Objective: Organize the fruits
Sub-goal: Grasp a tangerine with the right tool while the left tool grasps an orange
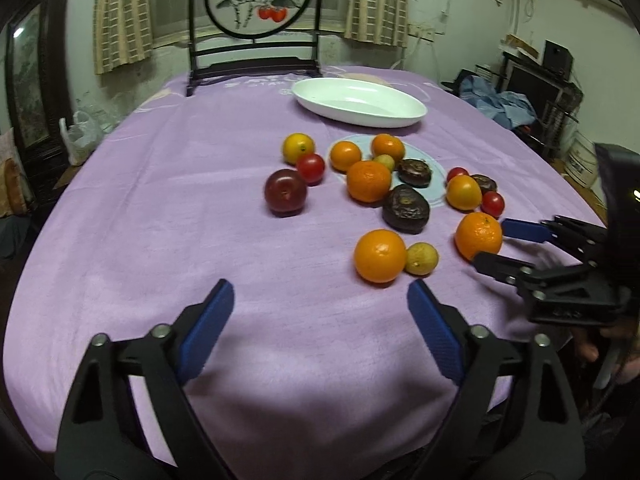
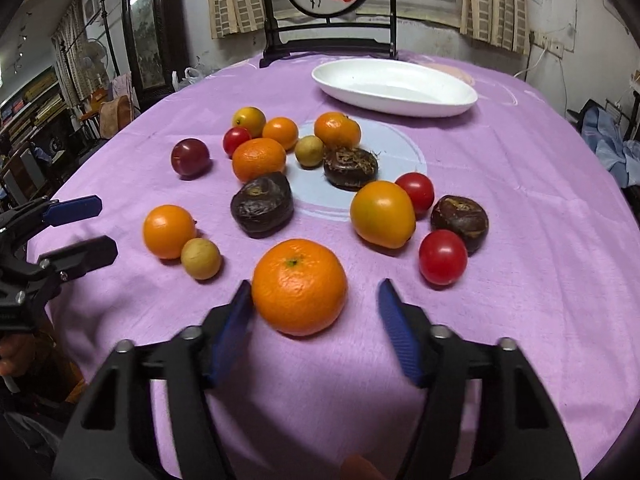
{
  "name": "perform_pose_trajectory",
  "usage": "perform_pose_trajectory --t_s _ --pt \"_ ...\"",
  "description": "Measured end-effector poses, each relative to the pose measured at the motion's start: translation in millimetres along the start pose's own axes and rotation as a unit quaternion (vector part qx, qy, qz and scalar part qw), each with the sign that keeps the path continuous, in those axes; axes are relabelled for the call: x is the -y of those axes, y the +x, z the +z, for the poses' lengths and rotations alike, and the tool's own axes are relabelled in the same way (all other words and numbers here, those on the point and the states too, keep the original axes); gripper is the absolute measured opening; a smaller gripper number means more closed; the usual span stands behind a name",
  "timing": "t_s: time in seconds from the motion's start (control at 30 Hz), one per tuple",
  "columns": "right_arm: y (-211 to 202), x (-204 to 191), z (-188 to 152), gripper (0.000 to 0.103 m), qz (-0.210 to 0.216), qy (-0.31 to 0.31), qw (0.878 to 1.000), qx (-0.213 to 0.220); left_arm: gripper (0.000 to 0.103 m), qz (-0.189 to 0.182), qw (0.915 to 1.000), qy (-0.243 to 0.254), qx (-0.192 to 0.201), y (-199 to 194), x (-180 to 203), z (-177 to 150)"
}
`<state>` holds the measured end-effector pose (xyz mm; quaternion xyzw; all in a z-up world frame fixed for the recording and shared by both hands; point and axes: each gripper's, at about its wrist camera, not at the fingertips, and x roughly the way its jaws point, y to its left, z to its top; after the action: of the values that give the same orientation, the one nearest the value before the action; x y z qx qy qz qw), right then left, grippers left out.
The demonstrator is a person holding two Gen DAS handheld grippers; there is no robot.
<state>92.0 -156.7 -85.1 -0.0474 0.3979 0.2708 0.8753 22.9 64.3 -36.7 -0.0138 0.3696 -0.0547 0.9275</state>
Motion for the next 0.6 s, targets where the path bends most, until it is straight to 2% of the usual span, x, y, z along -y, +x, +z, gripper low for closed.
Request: perform_pose_trajectory --t_s 0.03,0.13,0.3,0.37,0.47,0.6 --pt "0 0 0 0.046 0.008 0.001 1.000 0.003 0.082 -0.006 1.0000 0.006 0.000 3 2 1" --pt "-2 -2 -3 0.045 0.005 -0.007 1.000 0.011 0.077 -0.023 0.9994 0.024 -0.004 10 8 5" --pt "-2 9 -5 0.045 0.033 0.020 0.999 0.012 0.072 -0.060 0.9961 0.064 -0.010 21 21 11" --pt "-2 12 -5 0.045 0.038 0.024 0.999 0.012 0.063 -0.072 0.9949 0.068 -0.016 26 23 15" --pt "-4 11 -6 0.045 0.038 0.021 0.999 0.012 0.051 -0.076 0.9941 0.071 -0.030 36 25 19" --pt "-4 12 -6 0.045 0.041 0.022 0.999 0.013 0.048 -0.079 0.9935 0.069 -0.043 44 24 21"
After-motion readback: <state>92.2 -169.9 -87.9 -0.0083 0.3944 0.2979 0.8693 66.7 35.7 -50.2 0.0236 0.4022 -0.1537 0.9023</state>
